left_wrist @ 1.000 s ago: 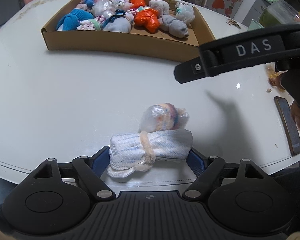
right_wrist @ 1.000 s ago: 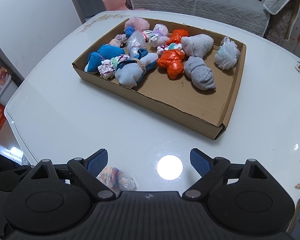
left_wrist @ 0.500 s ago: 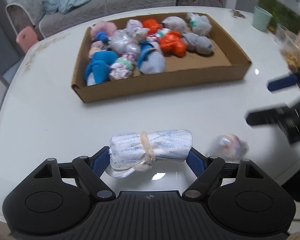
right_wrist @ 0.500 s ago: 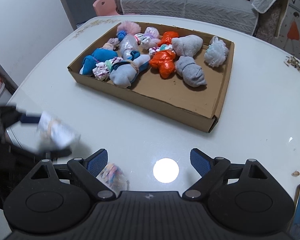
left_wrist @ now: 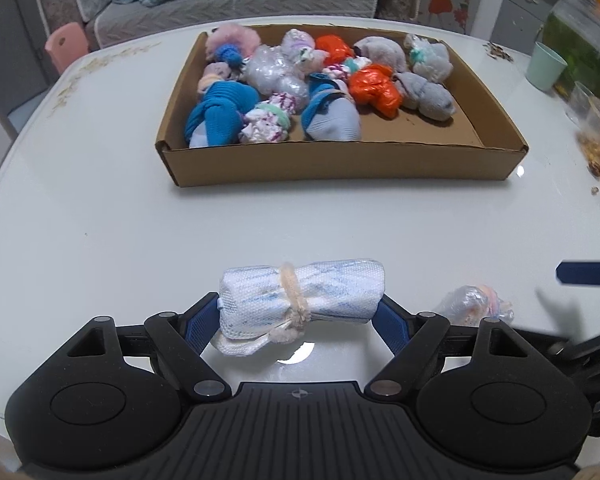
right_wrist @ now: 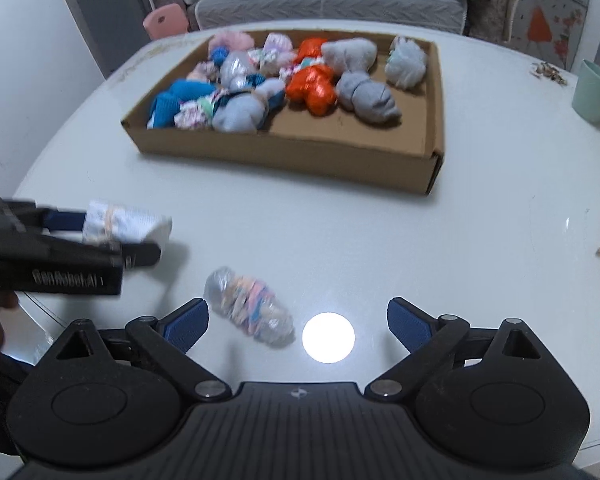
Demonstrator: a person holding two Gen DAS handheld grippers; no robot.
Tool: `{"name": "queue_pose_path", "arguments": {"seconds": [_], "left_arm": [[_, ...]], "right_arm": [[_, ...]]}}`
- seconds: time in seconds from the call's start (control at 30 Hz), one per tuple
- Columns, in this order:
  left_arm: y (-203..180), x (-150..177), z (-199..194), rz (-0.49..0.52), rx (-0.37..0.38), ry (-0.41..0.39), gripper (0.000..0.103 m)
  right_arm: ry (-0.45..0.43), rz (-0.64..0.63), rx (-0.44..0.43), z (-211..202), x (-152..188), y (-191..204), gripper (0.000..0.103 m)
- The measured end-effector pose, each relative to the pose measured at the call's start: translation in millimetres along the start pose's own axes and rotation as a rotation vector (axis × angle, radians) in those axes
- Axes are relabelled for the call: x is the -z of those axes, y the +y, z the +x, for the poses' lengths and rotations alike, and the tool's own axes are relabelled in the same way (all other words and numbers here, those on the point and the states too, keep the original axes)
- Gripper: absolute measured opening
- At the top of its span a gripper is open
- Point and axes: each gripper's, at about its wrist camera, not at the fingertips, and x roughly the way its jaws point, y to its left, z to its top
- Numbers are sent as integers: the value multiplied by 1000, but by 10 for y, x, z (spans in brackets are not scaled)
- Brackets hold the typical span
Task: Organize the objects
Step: 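Grasp the clear bag of pastel yarn with right tool while left holds towel roll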
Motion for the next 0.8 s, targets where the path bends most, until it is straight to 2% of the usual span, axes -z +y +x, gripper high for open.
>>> {"name": "queue_pose_path", "arguments": {"seconds": [0.23,0.5,0.8], "left_arm": [[153,19,-2,-70,-13,8,84],[238,24,5,-93,-23,5,84],[226,40,-8,-83,-4,-2,84]], "right_arm": [[-8,22,27,120,13,83,94],[-69,239,96,101,149,77,97],[-110,251,184,213,180,247,94]]}}
